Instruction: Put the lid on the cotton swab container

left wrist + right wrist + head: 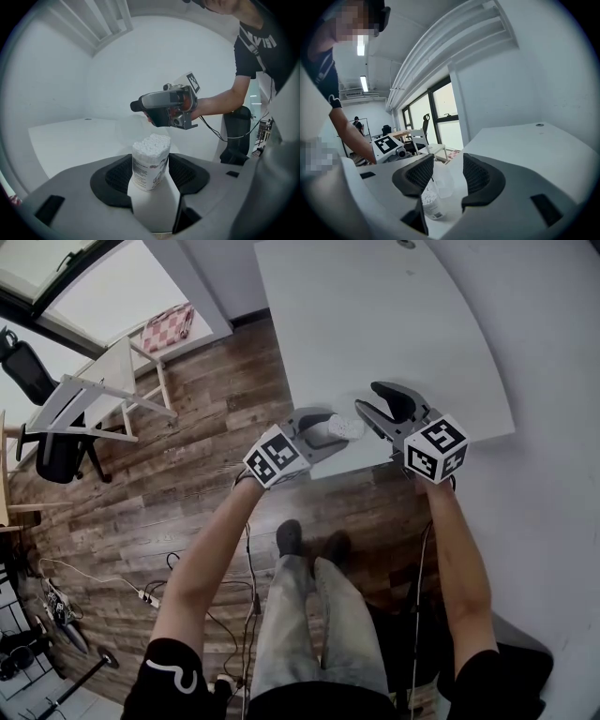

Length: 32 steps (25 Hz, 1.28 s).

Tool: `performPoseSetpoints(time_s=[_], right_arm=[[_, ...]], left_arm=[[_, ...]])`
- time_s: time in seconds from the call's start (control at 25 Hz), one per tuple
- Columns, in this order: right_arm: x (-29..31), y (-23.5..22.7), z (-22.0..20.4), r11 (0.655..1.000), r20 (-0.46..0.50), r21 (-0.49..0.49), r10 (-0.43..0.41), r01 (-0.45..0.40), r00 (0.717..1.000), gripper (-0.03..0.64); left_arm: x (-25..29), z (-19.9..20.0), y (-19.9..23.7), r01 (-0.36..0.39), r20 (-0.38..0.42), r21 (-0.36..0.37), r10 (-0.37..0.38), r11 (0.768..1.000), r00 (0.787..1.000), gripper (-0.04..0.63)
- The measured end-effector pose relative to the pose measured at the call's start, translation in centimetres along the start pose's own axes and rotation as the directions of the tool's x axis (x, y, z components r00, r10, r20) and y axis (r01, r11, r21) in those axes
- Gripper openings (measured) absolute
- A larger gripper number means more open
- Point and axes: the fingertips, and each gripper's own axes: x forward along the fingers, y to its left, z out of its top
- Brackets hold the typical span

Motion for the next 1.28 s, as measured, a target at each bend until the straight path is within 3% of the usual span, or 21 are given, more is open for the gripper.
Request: performPoseSetpoints(time_s=[0.28,0.56,0.92,1.28], right_arm=[[1.6,1.5,-0.9,0.998,-0.052,-0.025,0.059,-0.061,0.997,0.255],[1.8,2.5,-1.5,0.995,-0.089,-0.055,0.079,-0.084,0.993,0.256],[1.1,3.6,-1.2,0.993,-0.062,-0.015,0.114,-0.115,0.992,0.228],[0.3,4.3,-1.6,0.986,-0.011,0.088,0.146,-0.144,0.989,0.15]], left_arm=[[-0.2,0.1,0.3,-0.016,0.016,0.003,0.016,1.0,1.0,0.261],[-0.1,0.2,0.1,-0.022,0.019,0.001,0.022,1.0,1.0,0.26],[-0.1,0.1,0.4,-0.039,0.022,0.002,0.039,0.999,0.999,0.261],[0.0,-0.4,0.4,-0.039,0.027,0.005,0.039,0.999,0.999,0.261]])
